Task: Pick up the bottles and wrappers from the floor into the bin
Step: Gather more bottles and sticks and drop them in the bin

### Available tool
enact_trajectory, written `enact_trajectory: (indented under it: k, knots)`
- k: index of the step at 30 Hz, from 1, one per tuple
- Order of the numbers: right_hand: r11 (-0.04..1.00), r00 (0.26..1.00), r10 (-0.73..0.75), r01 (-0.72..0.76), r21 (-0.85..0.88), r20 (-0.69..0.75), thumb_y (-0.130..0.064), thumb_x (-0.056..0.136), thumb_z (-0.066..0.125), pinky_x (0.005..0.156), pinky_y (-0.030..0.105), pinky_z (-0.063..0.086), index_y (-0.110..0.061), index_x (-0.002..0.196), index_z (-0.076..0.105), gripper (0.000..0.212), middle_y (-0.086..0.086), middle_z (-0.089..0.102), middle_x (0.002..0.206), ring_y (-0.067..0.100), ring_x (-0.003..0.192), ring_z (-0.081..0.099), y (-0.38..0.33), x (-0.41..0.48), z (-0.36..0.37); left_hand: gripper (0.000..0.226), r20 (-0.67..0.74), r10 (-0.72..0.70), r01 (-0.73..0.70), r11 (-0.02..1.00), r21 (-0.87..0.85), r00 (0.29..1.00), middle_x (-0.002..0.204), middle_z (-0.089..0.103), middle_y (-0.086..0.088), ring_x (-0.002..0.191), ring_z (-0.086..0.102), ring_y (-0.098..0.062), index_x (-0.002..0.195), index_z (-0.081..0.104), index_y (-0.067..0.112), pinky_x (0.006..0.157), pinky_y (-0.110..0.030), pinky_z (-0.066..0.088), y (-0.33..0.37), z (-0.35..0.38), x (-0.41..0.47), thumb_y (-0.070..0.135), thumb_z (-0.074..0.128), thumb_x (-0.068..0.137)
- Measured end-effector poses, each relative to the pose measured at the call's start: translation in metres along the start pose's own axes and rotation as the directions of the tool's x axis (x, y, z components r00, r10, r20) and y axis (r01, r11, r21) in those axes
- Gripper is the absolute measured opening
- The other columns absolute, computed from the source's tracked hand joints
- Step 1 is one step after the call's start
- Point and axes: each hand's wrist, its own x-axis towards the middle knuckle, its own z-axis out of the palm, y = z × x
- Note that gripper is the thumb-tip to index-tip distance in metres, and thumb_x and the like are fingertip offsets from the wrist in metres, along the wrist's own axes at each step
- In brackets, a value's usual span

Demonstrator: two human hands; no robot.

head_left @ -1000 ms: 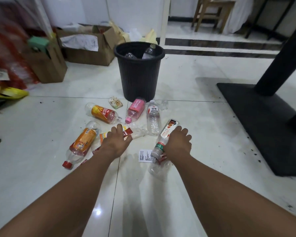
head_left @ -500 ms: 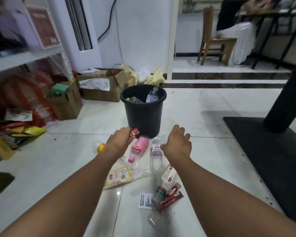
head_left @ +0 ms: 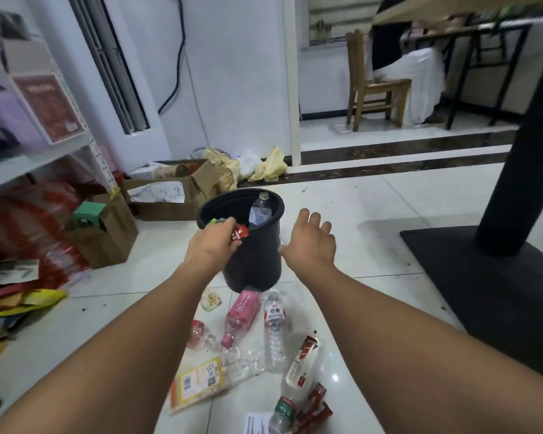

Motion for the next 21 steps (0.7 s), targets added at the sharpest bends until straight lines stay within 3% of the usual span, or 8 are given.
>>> enact_trajectory:
  k: [5, 12, 17, 21]
  knots:
    - [0.992, 0.996, 0.089, -0.089, 0.09, 0.003, -0.037, 0.086, 0.066, 0.092, 0.036, 0.043, -0.012, 0.136, 0.031, 0.066, 0.011, 0.04, 0.137, 0.03, 0.125, 0.041, -0.007, 0.033, 0.023, 0.034, -0.001, 0.052, -0.052, 0.998, 0.026, 0.999, 0.119, 0.05, -0.005, 0.113, 0.047, -0.025, 0.123, 0.05, 0.018, 0.09, -0.039, 0.044, -0.021, 0.025, 0.036, 0.029, 0.058, 0.092]
    - [0.99, 0.991, 0.124, -0.119, 0.079, -0.06, -0.043, 0.086, 0.063, 0.091, 0.037, 0.044, -0.012, 0.136, 0.032, 0.067, 0.01, 0.043, 0.135, 0.028, 0.124, 0.044, -0.003, 0.067, 0.051, 0.029, -0.025, 0.123, -0.124, 0.992, -0.035, 0.992, 0.115, 0.054, -0.005, 0.108, 0.053, -0.027, 0.119, 0.052, 0.017, 0.088, -0.041, 0.045, -0.032, 0.043, 0.101, 0.026, 0.057, 0.091]
    - [0.985, 0.985, 0.161, -0.157, 0.073, -0.057, -0.045, 0.086, 0.062, 0.09, 0.037, 0.045, -0.012, 0.134, 0.034, 0.065, 0.009, 0.044, 0.133, 0.028, 0.121, 0.045, 0.008, 0.09, 0.059, 0.028, -0.06, -0.024, 0.001, 0.932, -0.363, 0.998, 0.113, 0.063, -0.004, 0.104, 0.058, -0.028, 0.116, 0.054, 0.018, 0.088, -0.043, 0.049, -0.042, 0.051, 0.14, 0.019, 0.061, 0.089]
    - [0.985, 0.983, 0.155, -0.146, 0.091, -0.096, -0.044, 0.086, 0.062, 0.09, 0.036, 0.045, -0.012, 0.134, 0.034, 0.064, 0.008, 0.045, 0.133, 0.027, 0.121, 0.045, 0.003, 0.108, 0.062, 0.023, 0.02, -0.058, 0.061, 0.875, -0.48, 0.998, 0.103, 0.067, -0.005, 0.094, 0.062, -0.026, 0.108, 0.055, 0.017, 0.085, -0.044, 0.052, -0.051, 0.07, 0.156, 0.01, 0.061, 0.087]
